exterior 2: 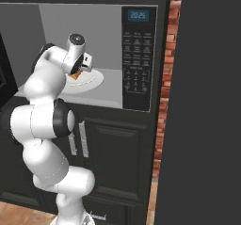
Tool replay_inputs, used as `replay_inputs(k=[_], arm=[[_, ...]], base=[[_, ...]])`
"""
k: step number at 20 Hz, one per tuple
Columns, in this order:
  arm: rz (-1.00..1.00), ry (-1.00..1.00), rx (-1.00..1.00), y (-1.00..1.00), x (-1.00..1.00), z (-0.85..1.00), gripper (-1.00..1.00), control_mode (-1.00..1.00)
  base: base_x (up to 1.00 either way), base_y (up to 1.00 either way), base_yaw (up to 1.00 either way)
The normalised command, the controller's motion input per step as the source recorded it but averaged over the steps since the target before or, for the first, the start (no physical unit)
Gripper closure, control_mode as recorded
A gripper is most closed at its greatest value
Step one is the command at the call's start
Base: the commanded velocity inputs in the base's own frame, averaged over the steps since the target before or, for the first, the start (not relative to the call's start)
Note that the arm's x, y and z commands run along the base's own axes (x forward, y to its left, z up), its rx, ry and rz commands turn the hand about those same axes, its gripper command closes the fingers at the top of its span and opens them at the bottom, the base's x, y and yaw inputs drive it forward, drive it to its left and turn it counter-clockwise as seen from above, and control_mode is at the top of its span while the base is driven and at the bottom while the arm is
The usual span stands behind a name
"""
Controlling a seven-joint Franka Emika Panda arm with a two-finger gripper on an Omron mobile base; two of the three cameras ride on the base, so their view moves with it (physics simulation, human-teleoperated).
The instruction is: Pick the cheese from the counter and place it in the microwave.
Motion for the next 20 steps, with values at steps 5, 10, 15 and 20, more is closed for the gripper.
replay_inputs(k=[5,10,15,20], arm=[[0.00,-0.04,0.00,-0.01,-0.13,0.00,-1.00,-1.00],[0.00,-0.16,0.00,-0.07,-0.66,0.12,-1.00,-1.00],[0.00,-0.17,0.00,-0.06,-0.77,0.16,-1.00,-1.00],[0.00,-0.08,0.00,-0.18,-0.81,0.46,-1.00,-1.00]], base=[[0.00,0.00,0.00],[0.00,0.00,0.00],[0.00,0.00,0.00],[0.00,0.00,0.00]])
